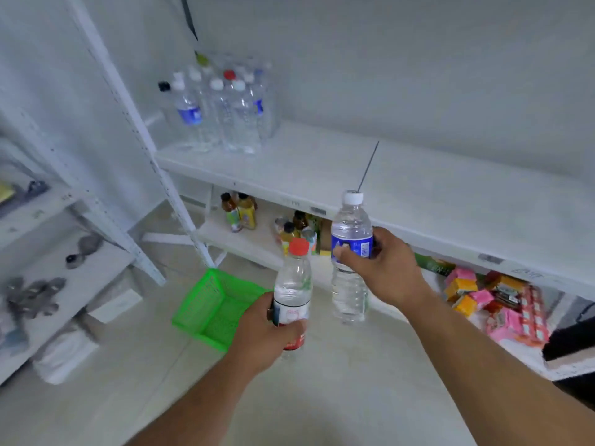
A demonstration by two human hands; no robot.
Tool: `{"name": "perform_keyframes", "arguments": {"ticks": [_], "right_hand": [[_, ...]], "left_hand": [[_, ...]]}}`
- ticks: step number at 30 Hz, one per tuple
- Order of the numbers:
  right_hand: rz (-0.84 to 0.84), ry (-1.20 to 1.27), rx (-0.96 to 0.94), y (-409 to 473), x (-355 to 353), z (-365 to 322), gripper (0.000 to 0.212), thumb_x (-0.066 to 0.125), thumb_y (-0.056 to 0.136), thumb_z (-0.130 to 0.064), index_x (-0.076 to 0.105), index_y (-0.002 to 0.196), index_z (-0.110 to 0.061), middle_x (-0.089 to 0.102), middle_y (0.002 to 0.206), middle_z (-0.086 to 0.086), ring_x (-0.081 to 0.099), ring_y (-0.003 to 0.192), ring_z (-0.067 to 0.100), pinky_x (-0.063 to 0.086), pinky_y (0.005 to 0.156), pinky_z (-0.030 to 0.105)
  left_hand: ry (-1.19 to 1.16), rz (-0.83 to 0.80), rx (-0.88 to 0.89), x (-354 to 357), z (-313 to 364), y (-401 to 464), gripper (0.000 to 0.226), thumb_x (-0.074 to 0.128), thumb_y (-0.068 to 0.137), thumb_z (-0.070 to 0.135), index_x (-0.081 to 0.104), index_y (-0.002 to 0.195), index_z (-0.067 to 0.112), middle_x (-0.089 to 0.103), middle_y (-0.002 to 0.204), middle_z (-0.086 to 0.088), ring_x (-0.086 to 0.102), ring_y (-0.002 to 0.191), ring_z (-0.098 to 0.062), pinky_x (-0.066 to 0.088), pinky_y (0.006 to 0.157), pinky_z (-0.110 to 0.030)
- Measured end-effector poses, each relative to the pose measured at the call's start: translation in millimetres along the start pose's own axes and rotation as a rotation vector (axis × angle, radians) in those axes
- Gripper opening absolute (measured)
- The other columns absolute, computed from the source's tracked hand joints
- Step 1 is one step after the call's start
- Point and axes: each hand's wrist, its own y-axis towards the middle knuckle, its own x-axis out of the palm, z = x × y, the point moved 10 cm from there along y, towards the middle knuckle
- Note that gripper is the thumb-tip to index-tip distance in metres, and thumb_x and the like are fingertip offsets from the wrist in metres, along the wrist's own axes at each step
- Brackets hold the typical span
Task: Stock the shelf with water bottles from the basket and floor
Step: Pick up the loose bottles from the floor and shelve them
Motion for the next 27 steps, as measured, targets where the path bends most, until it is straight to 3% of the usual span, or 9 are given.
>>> {"name": "perform_keyframes", "arguments": {"ticks": [5, 10, 14, 20, 27], "right_hand": [[0.073, -0.006, -0.125, -2.7, 16.0, -121.6, 0.034, 0.077, 0.073, -0.053, 0.063, 0.098, -0.035, 0.068, 0.082, -0.021, 0.061, 0.077, -0.011, 0.04, 0.056, 0.009], [0.111, 0.0, -0.194, -4.0, 52.7, -191.3, 0.038, 0.075, 0.071, -0.058, 0.059, 0.1, -0.039, 0.066, 0.086, -0.024, 0.059, 0.08, -0.014, 0.041, 0.06, 0.013], [0.104, 0.0, -0.203, -1.2, 79.2, -218.4, 0.041, 0.073, 0.071, -0.059, 0.059, 0.103, -0.038, 0.066, 0.088, -0.021, 0.059, 0.078, -0.014, 0.041, 0.059, 0.012], [0.106, -0.023, -0.196, 22.4, 105.6, -243.8, 0.043, 0.075, 0.071, -0.058, 0.057, 0.104, -0.038, 0.065, 0.091, -0.022, 0.063, 0.079, -0.002, 0.044, 0.061, 0.015], [0.118, -0.029, -0.206, 79.0, 131.0, -248.4, 0.051, 0.073, 0.071, -0.06, 0.06, 0.111, -0.031, 0.066, 0.093, -0.019, 0.063, 0.081, 0.0, 0.043, 0.06, 0.016]], "left_hand": [[-0.016, 0.06, 0.106, -105.4, 63.3, -10.0, 0.041, 0.086, 0.065, 0.032, 0.066, 0.1, 0.038, 0.072, 0.088, 0.026, 0.066, 0.081, 0.011, 0.049, 0.066, -0.009], [-0.027, 0.097, 0.181, -180.7, 95.9, -8.8, 0.042, 0.086, 0.066, 0.034, 0.063, 0.1, 0.044, 0.069, 0.088, 0.031, 0.062, 0.081, 0.019, 0.045, 0.057, -0.002], [-0.072, 0.122, 0.194, -219.3, 98.2, -2.3, 0.043, 0.087, 0.063, 0.035, 0.063, 0.096, 0.048, 0.071, 0.09, 0.025, 0.065, 0.081, 0.014, 0.049, 0.066, -0.01], [-0.13, 0.153, 0.212, -257.8, 96.4, 18.7, 0.046, 0.084, 0.057, 0.041, 0.061, 0.091, 0.061, 0.07, 0.092, 0.03, 0.067, 0.084, 0.009, 0.055, 0.078, -0.024], [-0.059, 0.175, 0.201, -282.7, 99.5, 76.8, 0.041, 0.086, 0.065, 0.035, 0.061, 0.095, 0.045, 0.07, 0.091, 0.024, 0.066, 0.085, 0.007, 0.051, 0.07, -0.014]]}}
